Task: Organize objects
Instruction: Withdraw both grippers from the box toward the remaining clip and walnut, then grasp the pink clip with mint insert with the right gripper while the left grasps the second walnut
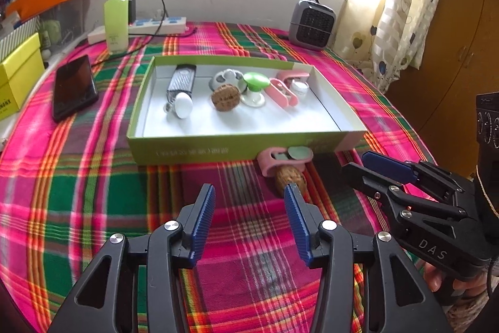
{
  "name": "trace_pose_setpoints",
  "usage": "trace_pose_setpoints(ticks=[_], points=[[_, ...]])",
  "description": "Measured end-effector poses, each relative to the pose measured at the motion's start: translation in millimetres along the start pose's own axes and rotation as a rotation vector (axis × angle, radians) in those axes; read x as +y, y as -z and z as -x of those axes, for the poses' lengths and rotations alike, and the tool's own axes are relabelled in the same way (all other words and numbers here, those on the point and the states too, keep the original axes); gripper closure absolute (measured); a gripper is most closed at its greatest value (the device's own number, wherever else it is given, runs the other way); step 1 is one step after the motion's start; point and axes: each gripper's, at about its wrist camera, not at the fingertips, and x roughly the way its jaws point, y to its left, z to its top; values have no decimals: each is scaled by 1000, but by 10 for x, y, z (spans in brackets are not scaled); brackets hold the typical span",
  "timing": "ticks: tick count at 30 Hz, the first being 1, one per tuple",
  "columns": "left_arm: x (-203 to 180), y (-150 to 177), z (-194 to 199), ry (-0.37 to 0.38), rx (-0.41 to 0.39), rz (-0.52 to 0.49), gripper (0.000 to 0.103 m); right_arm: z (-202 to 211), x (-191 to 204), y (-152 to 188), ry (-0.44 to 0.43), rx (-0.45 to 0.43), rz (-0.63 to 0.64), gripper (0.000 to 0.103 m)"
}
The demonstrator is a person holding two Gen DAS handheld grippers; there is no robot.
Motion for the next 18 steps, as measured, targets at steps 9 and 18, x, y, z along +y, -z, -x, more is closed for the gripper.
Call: trace_pose_setpoints(ticks=[9, 18], points=[[-133, -14, -144, 40, 33, -2, 55, 60, -105, 43, 14, -13, -31, 62], [-252, -39, -316, 30, 65, -6, 55, 49, -185, 72, 9, -5, -61, 62]])
